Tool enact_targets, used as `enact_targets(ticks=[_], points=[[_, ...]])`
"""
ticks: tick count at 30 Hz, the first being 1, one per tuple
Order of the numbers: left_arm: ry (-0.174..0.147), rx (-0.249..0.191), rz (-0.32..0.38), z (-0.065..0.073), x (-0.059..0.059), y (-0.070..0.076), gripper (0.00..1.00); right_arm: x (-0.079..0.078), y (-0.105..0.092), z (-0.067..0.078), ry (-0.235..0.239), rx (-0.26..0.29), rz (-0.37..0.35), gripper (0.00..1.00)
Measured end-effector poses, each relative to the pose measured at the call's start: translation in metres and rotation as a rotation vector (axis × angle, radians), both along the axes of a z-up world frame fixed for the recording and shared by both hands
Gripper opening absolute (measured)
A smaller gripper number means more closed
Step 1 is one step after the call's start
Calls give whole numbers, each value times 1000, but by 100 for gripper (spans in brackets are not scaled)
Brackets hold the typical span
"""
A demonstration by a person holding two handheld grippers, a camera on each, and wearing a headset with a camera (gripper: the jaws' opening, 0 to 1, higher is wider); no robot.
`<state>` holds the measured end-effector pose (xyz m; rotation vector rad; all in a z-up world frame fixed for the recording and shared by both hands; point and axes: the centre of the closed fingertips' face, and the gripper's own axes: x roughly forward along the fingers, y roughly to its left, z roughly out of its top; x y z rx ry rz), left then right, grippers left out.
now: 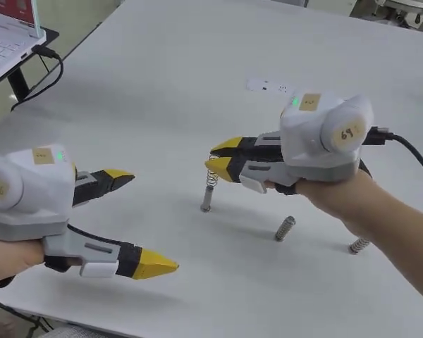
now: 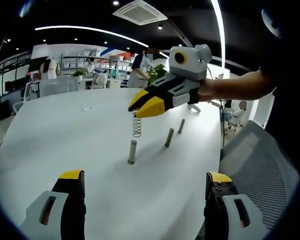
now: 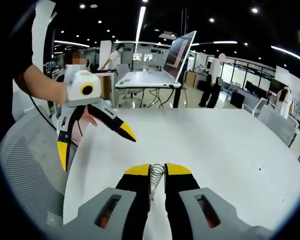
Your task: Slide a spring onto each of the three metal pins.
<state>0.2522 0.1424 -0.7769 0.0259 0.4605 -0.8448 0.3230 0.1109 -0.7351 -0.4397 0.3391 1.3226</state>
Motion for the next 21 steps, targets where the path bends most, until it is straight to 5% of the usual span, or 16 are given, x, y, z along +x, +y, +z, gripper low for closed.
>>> enact_targets(ticks=[21], points=[[9, -2, 7, -2, -1, 2, 98, 5, 1, -13, 14, -14, -11, 7]])
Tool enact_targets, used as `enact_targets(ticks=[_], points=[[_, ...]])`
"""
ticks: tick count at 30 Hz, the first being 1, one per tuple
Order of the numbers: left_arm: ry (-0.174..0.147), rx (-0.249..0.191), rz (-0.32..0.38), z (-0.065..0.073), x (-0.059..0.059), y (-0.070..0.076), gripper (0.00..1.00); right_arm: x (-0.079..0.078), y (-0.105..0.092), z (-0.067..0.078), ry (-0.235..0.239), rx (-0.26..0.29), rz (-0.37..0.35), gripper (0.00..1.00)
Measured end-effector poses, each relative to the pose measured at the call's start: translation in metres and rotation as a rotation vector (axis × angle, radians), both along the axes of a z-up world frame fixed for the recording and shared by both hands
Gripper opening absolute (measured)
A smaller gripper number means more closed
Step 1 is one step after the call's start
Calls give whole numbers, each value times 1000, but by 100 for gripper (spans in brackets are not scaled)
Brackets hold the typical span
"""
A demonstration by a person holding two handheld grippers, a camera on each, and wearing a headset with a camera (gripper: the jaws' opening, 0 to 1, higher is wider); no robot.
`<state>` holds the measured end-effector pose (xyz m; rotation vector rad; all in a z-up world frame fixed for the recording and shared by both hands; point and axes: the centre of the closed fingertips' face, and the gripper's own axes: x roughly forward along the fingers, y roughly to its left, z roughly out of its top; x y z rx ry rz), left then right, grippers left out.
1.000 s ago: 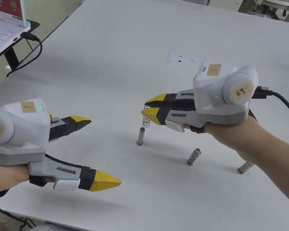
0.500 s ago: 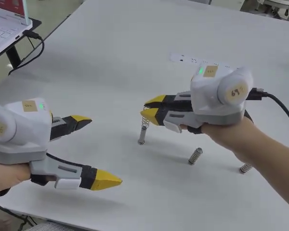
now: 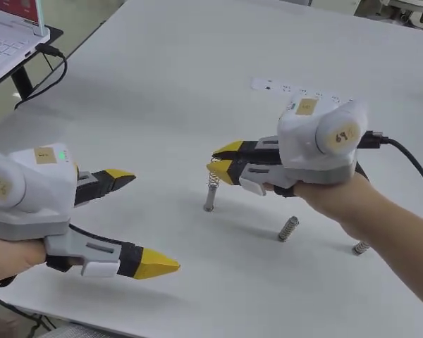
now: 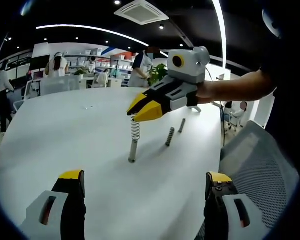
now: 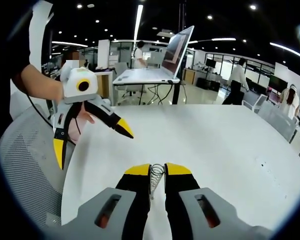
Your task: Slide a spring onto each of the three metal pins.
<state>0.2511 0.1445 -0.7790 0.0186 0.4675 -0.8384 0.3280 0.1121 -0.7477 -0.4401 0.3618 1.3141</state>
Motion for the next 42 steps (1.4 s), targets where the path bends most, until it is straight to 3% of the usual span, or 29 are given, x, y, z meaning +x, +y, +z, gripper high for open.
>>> enact_targets(ticks=[42], points=[[15, -2, -1, -5, -3, 0, 98, 1, 1, -19, 23, -4, -7, 7]])
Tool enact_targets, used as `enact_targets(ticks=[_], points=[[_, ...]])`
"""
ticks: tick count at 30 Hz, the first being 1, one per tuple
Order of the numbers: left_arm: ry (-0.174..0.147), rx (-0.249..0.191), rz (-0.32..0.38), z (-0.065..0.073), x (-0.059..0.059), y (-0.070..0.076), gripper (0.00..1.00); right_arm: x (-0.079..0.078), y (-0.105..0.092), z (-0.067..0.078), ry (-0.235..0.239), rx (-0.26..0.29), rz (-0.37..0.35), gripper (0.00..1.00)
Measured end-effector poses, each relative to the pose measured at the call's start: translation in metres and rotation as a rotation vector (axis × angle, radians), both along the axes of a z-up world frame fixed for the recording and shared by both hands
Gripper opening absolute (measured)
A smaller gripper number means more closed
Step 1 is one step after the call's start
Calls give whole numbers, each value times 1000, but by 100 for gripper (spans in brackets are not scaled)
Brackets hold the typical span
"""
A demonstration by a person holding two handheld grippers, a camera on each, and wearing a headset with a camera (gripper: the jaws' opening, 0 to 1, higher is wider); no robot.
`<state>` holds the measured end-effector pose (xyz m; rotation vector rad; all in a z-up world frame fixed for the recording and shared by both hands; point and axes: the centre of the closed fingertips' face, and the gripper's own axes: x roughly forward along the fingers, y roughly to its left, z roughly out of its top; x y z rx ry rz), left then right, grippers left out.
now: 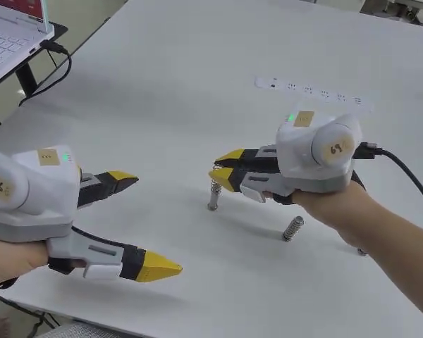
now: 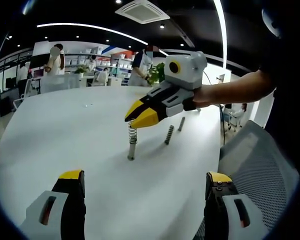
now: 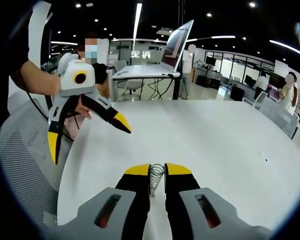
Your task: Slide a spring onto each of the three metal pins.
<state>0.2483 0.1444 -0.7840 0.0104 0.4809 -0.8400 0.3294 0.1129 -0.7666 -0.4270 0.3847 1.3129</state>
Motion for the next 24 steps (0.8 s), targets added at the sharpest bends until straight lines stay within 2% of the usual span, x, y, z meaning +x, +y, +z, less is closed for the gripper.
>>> enact_targets(ticks=[13, 16, 19, 24], points=[[0, -3, -2, 1, 1, -1, 98, -4, -2, 1, -44, 0, 23, 7], [0, -1, -2, 1, 1, -1, 98, -7, -1, 0, -75, -9, 43, 7], [0, -3, -2, 1, 1, -1, 98, -9, -2, -7, -100, -43, 67, 7], [1, -4, 1, 0, 0, 0, 98, -9, -1, -10, -100, -38, 62, 7]])
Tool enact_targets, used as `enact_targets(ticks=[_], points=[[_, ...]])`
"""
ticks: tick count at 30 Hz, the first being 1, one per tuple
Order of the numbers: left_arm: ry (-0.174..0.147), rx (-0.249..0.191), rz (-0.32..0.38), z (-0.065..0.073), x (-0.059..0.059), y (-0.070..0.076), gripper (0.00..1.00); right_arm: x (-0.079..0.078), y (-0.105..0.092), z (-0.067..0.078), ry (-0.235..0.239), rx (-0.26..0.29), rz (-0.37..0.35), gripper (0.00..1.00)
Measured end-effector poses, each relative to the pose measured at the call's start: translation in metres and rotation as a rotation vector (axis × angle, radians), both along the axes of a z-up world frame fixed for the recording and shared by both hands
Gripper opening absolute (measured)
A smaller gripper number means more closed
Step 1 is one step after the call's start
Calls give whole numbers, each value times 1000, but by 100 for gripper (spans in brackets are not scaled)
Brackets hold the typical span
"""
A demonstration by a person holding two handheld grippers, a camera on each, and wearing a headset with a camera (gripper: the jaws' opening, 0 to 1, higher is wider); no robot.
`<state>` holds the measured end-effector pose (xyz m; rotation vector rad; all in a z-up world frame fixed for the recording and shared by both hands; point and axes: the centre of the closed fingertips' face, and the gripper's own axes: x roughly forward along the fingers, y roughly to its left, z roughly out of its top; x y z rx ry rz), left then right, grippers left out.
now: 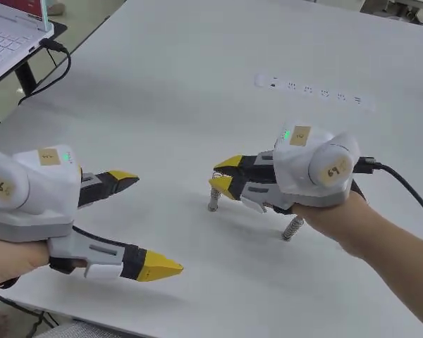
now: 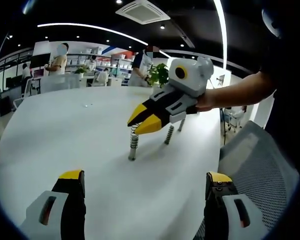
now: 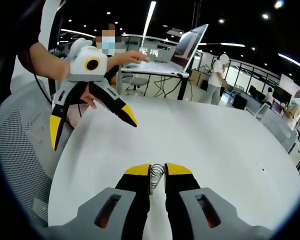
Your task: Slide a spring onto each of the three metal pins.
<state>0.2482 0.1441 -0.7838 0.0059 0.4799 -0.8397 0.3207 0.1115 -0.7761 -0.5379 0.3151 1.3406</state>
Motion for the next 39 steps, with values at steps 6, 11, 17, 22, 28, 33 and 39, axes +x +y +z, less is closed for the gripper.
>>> enact_targets(ticks=[6, 11, 17, 22, 28, 33, 39], points=[[3, 3, 3, -2, -1, 1, 98, 1, -2, -5, -5, 1, -8, 8], [3, -1, 4, -2, 0, 0, 98, 2, -4, -13, 8, -7, -23, 8], [2, -2, 3, -3, 1, -1, 98, 0, -4, -20, 17, -24, -23, 8], [3, -1, 4, -4, 1, 0, 98, -3, -4, -31, 32, -69, -18, 8], [6, -2, 5, -5, -1, 1, 98, -5, -3, -32, 43, -62, -22, 8], [6, -4, 3, -4, -1, 0, 98, -5, -4, -32, 60, -61, -29, 8], [1, -4, -5, 0, 0, -4, 98, -4, -3, -31, 97, -58, -48, 14]])
